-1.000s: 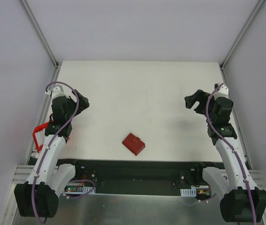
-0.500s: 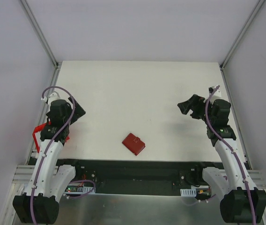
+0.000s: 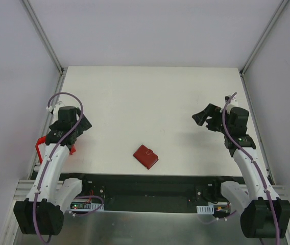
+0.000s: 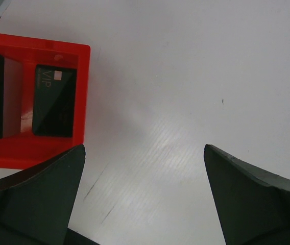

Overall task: Put the credit cards into the card holder
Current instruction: Move the storage box to the card holder.

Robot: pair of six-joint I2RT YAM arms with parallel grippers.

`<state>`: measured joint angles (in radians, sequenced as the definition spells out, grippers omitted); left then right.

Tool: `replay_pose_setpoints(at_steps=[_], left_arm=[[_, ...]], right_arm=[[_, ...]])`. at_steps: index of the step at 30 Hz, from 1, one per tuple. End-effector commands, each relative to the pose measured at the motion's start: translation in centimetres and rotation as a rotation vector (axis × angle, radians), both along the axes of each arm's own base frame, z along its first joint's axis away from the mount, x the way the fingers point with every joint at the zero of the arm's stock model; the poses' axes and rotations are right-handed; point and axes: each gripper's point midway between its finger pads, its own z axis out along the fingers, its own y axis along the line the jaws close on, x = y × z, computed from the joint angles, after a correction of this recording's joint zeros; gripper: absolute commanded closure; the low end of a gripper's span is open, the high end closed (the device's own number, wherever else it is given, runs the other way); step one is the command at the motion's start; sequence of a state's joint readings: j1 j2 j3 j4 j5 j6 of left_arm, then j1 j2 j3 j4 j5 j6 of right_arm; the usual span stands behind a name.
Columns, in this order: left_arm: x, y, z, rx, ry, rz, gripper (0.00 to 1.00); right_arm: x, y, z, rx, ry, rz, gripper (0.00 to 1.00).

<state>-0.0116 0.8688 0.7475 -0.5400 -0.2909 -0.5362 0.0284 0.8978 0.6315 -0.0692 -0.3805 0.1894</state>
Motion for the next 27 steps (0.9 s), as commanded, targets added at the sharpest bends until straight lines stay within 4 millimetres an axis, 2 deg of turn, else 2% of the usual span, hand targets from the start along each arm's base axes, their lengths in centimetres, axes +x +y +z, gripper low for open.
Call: replay_pose_setpoints(at_steps=[1,11,27], left_arm=[[-0.2,1.6,0.7,0.059,0.022,0.066,0.01],[-1.3,3.7,-0.5,0.106,0.077,0.185,0.01],[-1.8,4.6,-2.4,0.138,0.162,0.239,0.01]], right_arm=[[0.1,-0.3,0.1,-0.025,0.003,-0.004,0.04],[0.3,-0.8,-0.7,-0.055,0.029,-0.014,0.04],[0.3,-1.1,-1.5,-0.085,0.065,-0.011,0.04]])
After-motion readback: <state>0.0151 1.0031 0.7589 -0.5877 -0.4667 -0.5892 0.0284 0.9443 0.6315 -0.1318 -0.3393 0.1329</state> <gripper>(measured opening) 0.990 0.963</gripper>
